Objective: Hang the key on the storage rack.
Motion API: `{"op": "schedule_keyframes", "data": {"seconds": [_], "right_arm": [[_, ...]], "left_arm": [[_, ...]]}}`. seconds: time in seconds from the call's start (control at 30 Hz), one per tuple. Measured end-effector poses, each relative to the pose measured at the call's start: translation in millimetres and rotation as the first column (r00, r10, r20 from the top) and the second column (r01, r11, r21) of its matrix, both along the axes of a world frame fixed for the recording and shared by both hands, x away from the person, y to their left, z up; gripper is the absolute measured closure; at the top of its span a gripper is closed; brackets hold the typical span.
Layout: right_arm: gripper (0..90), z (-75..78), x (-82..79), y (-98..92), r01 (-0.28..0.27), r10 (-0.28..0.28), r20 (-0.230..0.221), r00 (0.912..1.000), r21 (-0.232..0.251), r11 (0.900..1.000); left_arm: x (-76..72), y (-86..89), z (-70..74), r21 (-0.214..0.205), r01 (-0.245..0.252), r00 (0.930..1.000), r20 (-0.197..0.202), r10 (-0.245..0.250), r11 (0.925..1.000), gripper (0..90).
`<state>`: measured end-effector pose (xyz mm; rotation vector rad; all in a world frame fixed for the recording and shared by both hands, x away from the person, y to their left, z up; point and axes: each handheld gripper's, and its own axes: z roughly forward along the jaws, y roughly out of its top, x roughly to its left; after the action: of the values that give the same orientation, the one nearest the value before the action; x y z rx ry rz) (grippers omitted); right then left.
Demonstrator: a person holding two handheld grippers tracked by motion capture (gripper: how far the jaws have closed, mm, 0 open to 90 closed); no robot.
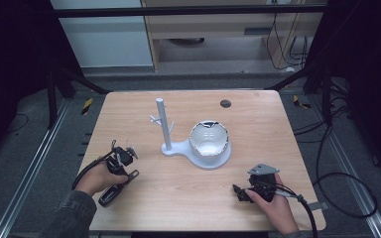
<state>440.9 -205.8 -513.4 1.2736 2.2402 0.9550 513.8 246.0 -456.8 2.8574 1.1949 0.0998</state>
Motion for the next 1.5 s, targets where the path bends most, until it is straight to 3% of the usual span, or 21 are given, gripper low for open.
{"op": "schedule_keyframes", "data": {"seconds": [0.77, 0.93, 1.07, 1.1, 1.13, 1.2, 1.37, 1.5], "right_arm": [[0.4, 0.0, 0.0, 0.0, 0.000, 0.000, 0.000, 1.0000, 0.000, 1.0000], [0.5, 0.1, -0.1, 0.0, 0.001, -0.001, -0.001, 1.0000, -0.001, 1.0000], [0.4, 0.0, 0.1, -0.1, -0.002, 0.002, 0.000, 1.0000, -0.001, 1.0000], [0.4, 0.0, 0.1, 0.0, -0.002, 0.002, -0.001, 1.0000, 0.000, 1.0000], [0.4, 0.0, 0.1, -0.1, -0.002, 0.002, 0.000, 1.0000, 0.000, 1.0000], [0.4, 0.0, 0.1, 0.0, -0.002, 0.002, 0.000, 1.0000, 0.000, 1.0000], [0.4, 0.0, 0.1, 0.0, -0.002, 0.002, -0.001, 1.0000, 0.000, 1.0000], [0.4, 0.0, 0.1, 0.1, -0.001, 0.001, 0.000, 1.0000, 0.000, 1.0000]], "left_arm": [[-4.7, 2.3, -0.7, -0.021, 0.024, 0.9997, -0.003, -0.024, 0.9995, 79.0], [-12.0, 7.3, 7.4, -0.050, 0.022, 0.9988, 0.045, -0.020, 0.9985, 79.5], [-20.8, 14.7, 15.9, -0.123, 0.015, 0.9933, 0.116, -0.001, 0.9922, 79.6], [-23.2, 16.4, 17.4, -0.142, 0.015, 0.9907, 0.136, 0.005, 0.9898, 79.7], [-28.1, 19.6, 18.9, -0.193, 0.014, 0.9838, 0.178, 0.020, 0.9812, 79.7], [-36.4, 24.8, 20.4, -0.276, 0.017, 0.9749, 0.218, 0.046, 0.9610, 79.8], [-55.1, 26.2, 34.7, -0.312, 0.033, 0.9343, 0.347, 0.082, 0.9497, 79.9], [-64.0, 24.4, 50.2, -0.356, 0.068, 0.9008, 0.423, 0.096, 0.9322, 80.0]]}}
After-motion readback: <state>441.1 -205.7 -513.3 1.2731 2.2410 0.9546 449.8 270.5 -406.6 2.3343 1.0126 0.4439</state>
